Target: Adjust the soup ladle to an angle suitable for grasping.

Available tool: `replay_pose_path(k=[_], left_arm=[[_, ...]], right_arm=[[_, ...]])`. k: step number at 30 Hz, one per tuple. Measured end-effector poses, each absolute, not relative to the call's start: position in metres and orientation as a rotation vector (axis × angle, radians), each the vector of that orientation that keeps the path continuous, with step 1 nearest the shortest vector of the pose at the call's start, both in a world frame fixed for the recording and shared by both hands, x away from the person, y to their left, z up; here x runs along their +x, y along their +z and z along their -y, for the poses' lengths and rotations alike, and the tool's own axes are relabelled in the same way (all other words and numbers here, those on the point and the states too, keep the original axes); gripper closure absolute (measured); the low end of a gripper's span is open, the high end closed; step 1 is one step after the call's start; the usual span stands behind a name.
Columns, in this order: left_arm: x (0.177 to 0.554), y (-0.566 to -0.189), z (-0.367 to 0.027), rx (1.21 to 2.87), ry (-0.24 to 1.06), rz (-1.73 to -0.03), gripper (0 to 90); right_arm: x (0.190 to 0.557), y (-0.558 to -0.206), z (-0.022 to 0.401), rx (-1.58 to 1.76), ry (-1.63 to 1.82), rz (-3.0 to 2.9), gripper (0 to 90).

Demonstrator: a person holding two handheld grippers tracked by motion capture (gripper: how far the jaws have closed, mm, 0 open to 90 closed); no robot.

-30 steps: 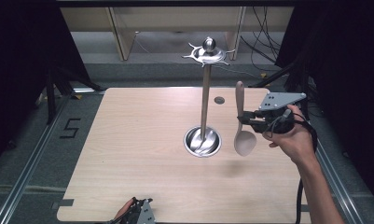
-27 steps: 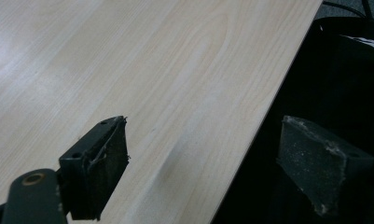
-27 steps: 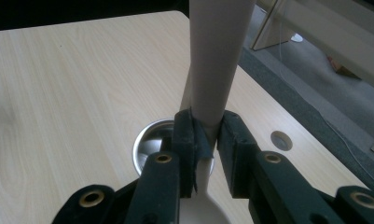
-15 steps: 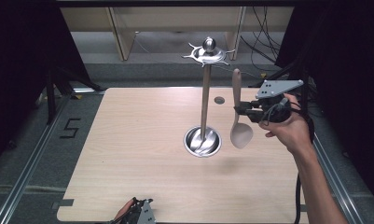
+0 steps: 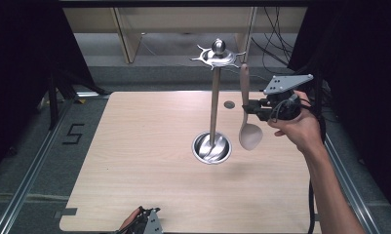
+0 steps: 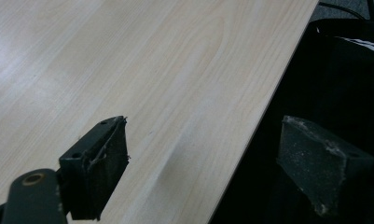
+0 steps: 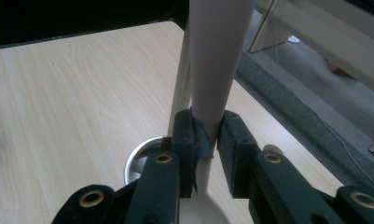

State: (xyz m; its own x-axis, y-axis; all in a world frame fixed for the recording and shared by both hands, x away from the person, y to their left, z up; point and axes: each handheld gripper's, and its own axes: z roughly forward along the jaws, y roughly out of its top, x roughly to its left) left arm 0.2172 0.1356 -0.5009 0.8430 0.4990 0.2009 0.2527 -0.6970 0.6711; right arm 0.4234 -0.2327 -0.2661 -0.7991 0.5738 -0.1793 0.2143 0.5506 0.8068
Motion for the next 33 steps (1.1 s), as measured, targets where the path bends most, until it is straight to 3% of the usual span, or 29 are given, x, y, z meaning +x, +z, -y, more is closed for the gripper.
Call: replay_pose_path(k=[33], left_arm=[[0.217,-0.500,-0.136,2.371,0.513,-0.547,15.3]], right_arm=[[0.433,-0.279,0.218,0.656,1.213,-2.359,76.4]])
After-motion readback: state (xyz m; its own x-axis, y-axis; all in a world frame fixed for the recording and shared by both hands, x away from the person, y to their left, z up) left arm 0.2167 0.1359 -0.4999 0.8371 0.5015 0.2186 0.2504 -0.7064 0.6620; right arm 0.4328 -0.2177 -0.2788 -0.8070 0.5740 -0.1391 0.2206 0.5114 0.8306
